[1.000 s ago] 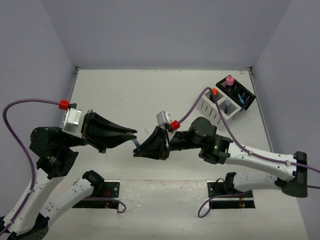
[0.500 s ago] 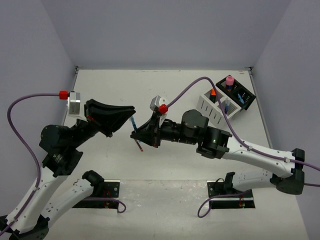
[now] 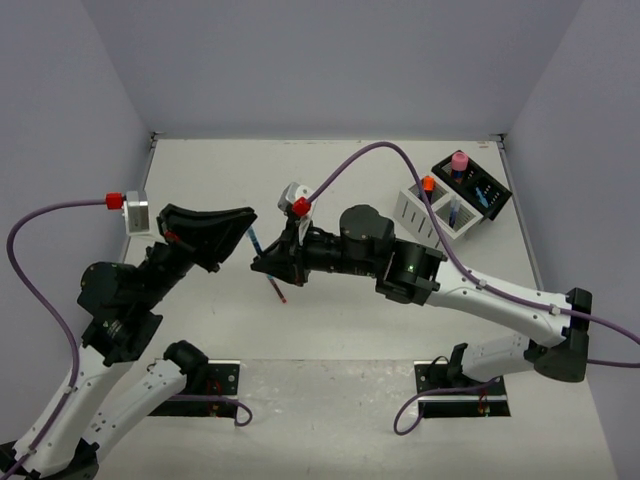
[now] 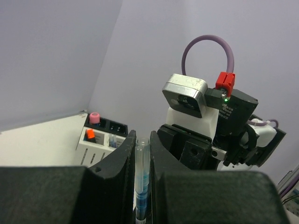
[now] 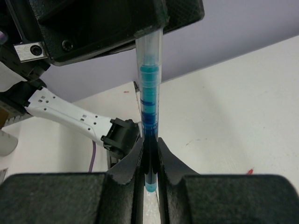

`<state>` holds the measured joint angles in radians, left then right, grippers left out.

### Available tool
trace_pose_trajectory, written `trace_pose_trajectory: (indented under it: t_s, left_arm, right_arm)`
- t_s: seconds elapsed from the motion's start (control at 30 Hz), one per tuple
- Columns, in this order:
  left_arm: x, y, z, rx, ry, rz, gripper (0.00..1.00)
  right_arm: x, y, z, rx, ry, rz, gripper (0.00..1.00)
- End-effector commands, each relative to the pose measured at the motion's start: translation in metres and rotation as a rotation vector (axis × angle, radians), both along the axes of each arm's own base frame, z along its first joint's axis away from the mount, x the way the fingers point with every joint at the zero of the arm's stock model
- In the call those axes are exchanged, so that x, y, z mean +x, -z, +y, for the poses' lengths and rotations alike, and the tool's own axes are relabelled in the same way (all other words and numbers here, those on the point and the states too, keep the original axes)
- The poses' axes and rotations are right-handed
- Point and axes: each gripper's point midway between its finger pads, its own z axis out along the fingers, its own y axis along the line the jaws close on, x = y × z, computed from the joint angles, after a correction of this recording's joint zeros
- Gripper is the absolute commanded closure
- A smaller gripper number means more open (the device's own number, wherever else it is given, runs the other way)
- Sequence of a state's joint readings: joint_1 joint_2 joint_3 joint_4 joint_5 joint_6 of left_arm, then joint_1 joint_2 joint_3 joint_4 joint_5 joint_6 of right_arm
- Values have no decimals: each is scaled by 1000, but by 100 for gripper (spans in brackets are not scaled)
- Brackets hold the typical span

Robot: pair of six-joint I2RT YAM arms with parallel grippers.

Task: Sort the stationery into containers
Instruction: Close the pen cap on the pen.

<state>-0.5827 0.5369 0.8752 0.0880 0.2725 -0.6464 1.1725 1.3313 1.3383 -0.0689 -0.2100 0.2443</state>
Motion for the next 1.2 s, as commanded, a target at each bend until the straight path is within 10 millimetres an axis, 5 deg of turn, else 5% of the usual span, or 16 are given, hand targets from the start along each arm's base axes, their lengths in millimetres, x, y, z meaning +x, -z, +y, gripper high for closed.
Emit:
trace_pose_trajectory:
  t_s: [0.0, 0.13, 0.33, 0.7, 0.97, 1.17]
  left_arm:
    - [-5, 70, -20, 258, 110, 242, 100]
    - [-7, 39, -24, 270, 134, 158, 97]
    - [-17, 3, -23, 266, 157, 27, 48]
    - [-85, -55, -25, 217, 399, -320, 44]
    - [-96, -76, -25, 148, 432, -410, 44]
    - [-74, -84, -40, 87, 461, -321, 51]
  right_arm:
    - [-3, -103, -22, 394, -32, -163, 100]
    - [-11, -80, -17, 330, -87, -125, 100]
    - [-33, -75, -22, 284, -196, -115, 100]
    - [-54, -45, -46, 213, -248, -69, 100]
    - [-73, -39, -60, 199, -329, -71, 100]
    - [-68, -39, -60, 193, -304, -87, 100]
